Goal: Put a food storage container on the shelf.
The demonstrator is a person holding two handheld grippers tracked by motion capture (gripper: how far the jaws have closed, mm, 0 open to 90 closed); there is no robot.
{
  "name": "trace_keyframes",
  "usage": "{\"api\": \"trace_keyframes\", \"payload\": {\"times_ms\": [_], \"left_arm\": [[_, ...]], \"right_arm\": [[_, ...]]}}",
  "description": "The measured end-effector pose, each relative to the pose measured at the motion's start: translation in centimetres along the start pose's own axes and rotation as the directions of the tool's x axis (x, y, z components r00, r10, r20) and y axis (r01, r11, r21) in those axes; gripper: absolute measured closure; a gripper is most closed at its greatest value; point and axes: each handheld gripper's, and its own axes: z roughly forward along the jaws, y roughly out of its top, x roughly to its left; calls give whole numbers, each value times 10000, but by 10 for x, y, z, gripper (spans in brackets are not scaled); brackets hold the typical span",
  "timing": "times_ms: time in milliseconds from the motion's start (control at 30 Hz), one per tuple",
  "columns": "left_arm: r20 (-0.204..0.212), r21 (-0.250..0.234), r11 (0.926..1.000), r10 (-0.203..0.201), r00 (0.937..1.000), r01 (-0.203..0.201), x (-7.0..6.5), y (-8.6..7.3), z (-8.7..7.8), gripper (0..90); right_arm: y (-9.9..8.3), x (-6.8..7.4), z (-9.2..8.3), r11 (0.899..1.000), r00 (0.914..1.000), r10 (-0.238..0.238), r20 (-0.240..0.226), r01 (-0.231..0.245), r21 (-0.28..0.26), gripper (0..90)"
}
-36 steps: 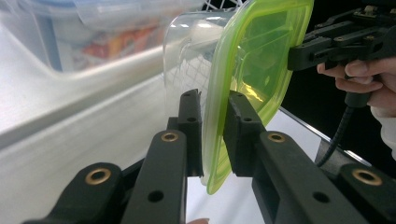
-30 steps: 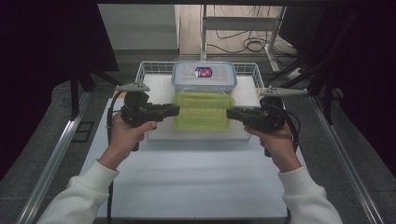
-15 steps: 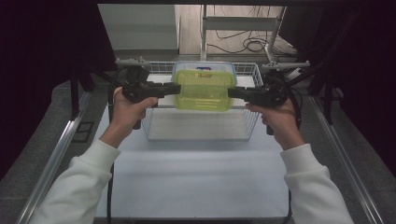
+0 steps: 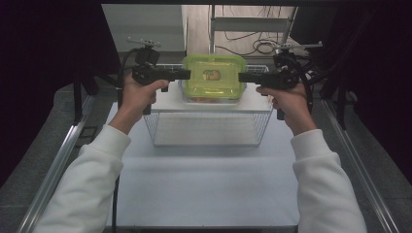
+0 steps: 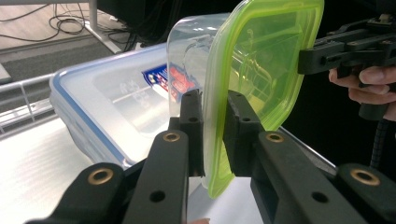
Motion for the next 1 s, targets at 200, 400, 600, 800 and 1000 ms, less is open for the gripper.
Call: {"api": "trace_keyframes", "payload": {"times_ms": [200, 400, 600, 800, 1000], "left_arm": [[-33, 35, 9999, -167, 9999, 167, 6, 6, 0, 793], [-112, 31, 9997, -254, 9996, 255, 11, 7, 3, 794], [-145, 67, 9993, -368, 9992, 369, 12, 7, 6, 794], [-122, 105, 9985, -528, 9985, 529, 14, 8, 11, 793], [-51, 40, 9969, -792, 9968, 792, 18, 11, 14, 785]], "right_arm": [[11, -3, 5, 9999, 10000, 86, 33, -86, 62, 797], [12, -7, 11, 9995, 9996, 259, 59, -260, 165, 797], [12, -10, 13, 9989, 9989, 464, 49, -464, 85, 796], [11, -14, 14, 9982, 9982, 592, 123, -593, 128, 795], [9, -21, 17, 9954, 9955, 951, -26, -951, -84, 788]]}}
